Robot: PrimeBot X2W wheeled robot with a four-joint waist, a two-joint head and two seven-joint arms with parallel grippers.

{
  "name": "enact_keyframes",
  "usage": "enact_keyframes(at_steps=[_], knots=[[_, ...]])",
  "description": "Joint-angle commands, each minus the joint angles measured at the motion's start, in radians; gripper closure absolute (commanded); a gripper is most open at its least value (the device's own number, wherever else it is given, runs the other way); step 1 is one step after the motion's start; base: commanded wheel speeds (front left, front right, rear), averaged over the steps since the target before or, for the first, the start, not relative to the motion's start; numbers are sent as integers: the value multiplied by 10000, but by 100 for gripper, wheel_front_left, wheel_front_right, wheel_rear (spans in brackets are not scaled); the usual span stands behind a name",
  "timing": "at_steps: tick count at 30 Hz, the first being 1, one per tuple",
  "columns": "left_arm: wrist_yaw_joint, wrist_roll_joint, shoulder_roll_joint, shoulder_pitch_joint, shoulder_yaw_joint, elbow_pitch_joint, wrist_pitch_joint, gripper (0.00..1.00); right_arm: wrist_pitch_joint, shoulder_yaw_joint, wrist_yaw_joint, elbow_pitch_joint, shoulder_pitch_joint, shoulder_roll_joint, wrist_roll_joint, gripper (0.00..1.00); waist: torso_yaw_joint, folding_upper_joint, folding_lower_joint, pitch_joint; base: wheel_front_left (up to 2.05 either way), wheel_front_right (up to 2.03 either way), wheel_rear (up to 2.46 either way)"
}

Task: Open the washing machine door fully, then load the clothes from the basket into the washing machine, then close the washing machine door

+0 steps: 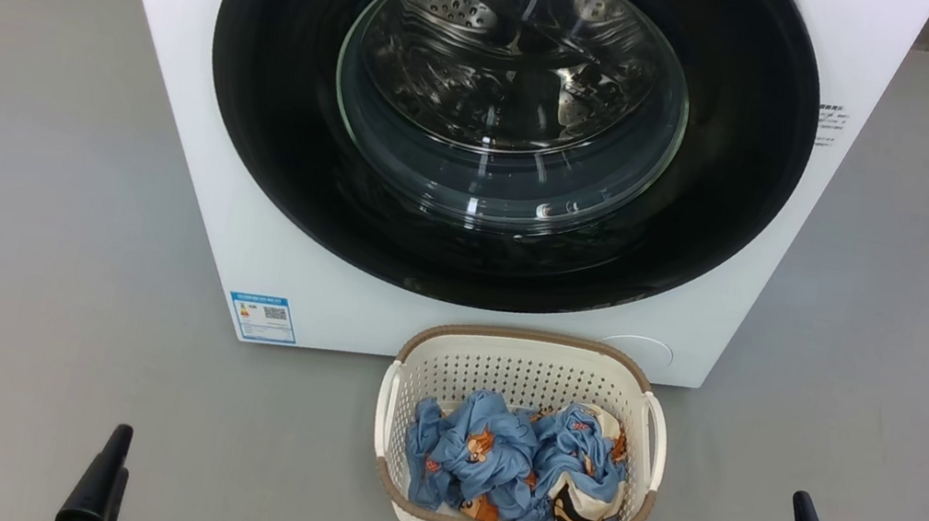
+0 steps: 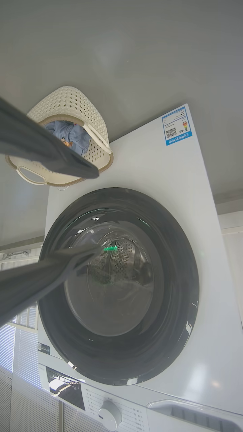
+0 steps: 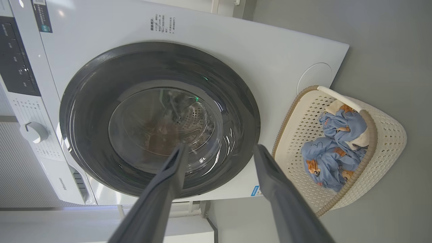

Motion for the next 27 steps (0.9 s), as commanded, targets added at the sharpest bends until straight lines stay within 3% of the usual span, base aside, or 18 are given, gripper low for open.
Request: enact_keyframes(at_steps=[1,27], knots=[[-15,248,230,-274,78,-342,-95,0,-98,98,3,-276,-370,-175,-255,0,4,0,-1,5,0,0,0],[-22,3766,322,-160,120,-1026,-891,0,-888,616,6,-310,-519,-400,-3529,0,56,0,-1,10,0,0,0]])
